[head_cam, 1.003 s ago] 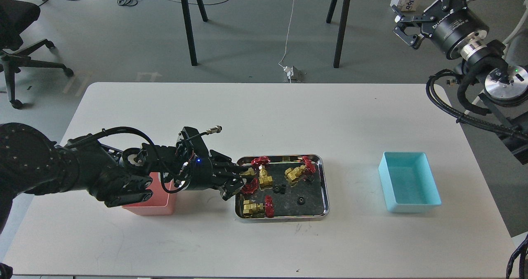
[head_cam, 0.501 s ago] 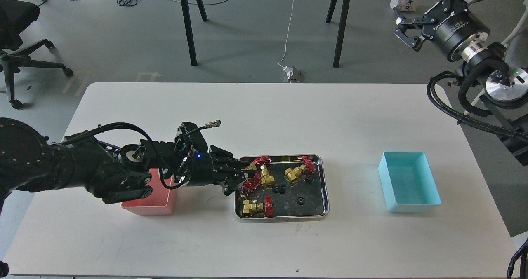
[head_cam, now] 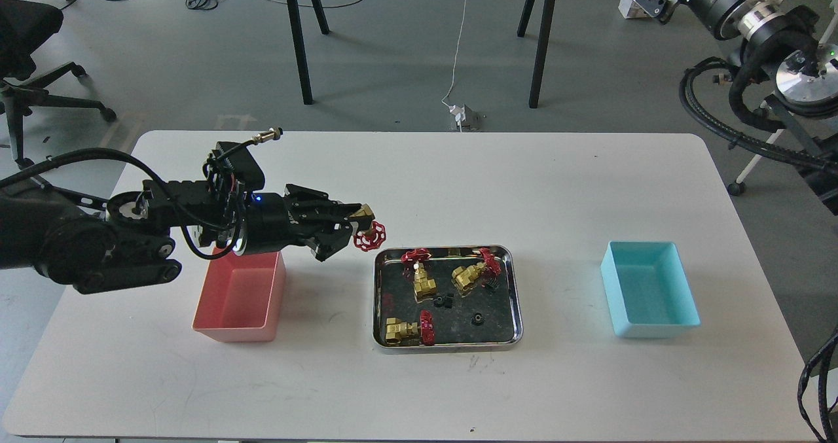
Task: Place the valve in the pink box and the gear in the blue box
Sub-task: 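Lift the valve and carry it over the pink box with left gripper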
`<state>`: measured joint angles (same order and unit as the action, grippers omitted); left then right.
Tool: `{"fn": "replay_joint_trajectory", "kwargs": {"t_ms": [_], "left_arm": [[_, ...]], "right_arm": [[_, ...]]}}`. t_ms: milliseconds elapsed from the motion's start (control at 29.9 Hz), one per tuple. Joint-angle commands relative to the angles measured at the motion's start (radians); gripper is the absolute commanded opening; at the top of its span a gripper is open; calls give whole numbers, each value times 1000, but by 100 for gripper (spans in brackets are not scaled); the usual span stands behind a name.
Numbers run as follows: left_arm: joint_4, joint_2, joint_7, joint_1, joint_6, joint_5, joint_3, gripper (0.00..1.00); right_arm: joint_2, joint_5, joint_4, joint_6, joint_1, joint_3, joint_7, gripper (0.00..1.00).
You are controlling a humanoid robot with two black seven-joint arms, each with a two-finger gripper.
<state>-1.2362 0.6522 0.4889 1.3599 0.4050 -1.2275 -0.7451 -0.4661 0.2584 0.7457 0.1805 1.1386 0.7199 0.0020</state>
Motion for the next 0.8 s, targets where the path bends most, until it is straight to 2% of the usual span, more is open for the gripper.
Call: {"fn": "replay_joint_trajectory", "kwargs": {"t_ms": [0,134,267,401,501,769], "left_arm": [[-84,173,0,18,2,-93,32,21],[-134,337,0,-4,3,-199,47,21],[-123,414,0,-100,8,-280,59,21],[-75,406,0,-217,60,-299,99,21],[-39,385,0,-286,64,-299,139,21],[67,305,0,-366,67,-285,168,21]], "right_arm": [[9,-14,0,-98,56,-45,1,100],[15,-14,-2,-110,49,-48,1,100],[15,-14,-3,-108,21,-47,1,100],[15,-14,-2,-105,15,-48,1,100],[11,-14,0,-102,4,-47,1,100],[0,-14,4,-98,-20,-42,1,100]]}}
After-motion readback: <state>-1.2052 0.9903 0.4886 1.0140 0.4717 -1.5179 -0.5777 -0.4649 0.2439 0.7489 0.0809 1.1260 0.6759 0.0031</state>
